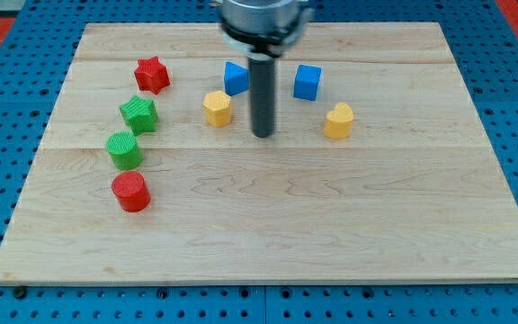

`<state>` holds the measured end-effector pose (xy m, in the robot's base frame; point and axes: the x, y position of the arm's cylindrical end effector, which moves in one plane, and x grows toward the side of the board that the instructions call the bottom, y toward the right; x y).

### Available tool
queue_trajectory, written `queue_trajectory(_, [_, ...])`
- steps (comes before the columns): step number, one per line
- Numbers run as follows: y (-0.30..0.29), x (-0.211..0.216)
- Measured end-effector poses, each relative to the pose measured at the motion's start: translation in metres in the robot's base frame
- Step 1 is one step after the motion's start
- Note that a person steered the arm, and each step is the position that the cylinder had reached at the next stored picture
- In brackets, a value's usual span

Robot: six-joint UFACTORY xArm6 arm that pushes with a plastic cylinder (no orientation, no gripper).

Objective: Push the yellow heart to the center

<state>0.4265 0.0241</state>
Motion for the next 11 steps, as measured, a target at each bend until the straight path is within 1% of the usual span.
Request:
queue_trajectory(1, [0.039,0.004])
queue_trajectory(3, [0.056,0.001])
queue_trajectory(6, [0.066,0.003])
queue_trajectory(7, [0.101,0.003])
queue_trajectory(8, [0.119,0.002])
queue_trajectory(11, [0.122,0.002])
